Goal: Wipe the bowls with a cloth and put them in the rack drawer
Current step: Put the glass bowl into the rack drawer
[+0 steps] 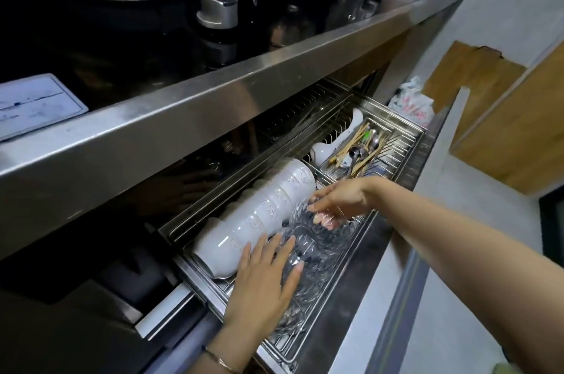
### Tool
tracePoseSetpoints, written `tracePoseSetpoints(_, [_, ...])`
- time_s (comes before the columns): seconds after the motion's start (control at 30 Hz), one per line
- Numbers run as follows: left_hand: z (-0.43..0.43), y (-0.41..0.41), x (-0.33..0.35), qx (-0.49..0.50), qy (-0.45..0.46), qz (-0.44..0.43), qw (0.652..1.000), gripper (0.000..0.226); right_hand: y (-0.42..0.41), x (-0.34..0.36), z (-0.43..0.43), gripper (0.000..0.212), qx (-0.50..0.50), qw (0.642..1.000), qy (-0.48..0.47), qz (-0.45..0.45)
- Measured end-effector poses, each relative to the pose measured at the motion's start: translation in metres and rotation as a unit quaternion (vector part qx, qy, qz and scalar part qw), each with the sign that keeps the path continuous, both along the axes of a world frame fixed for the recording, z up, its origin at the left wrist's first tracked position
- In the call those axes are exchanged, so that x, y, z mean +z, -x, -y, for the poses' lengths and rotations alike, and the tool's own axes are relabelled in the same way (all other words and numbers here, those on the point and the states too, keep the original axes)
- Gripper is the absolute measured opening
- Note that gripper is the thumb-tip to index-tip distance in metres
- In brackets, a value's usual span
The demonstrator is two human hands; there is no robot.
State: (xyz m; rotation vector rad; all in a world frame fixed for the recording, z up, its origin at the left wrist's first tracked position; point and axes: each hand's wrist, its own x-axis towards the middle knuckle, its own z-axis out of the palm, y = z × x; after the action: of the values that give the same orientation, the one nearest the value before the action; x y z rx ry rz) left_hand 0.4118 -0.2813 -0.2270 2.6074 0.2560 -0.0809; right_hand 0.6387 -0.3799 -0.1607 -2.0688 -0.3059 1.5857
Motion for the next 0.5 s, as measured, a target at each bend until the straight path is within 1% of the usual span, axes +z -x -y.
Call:
tracePoseSetpoints(0.03, [0.0, 0.0, 0.001, 0.0, 0.001, 0.001, 1.0, 0.06, -0.001, -0.002, -0.002, 0.027, 0.008, 1.0, 0.006, -0.01])
tracePoseSetpoints(0.07, [0.0, 0.0, 0.002, 0.001, 0.002, 0.002, 1.0, 0.059, -0.001, -0.005, -0.002, 0.027, 0.019, 1.0, 0.014, -0.015])
tracePoseSetpoints(0.17, [0.0, 0.0, 0.003, 0.001, 0.005, -0.002, 1.0, 0.059, 0.002, -0.012, -0.006, 0.042, 0.06, 0.997, 0.03, -0.029])
tracePoseSetpoints(0.23, [0.0, 0.0, 0.004, 0.001, 0.007, 0.002, 1.0, 0.06, 0.004, -0.018, -0.009, 0.043, 0.074, 0.996, 0.035, -0.033])
tracePoseSetpoints(0.5, [0.001, 0.001, 0.002, 0.0, 0.011, -0.001, 1.0, 0.059, 0.006, -0.023, -0.011, 0.045, 0.075, 0.996, 0.04, -0.017])
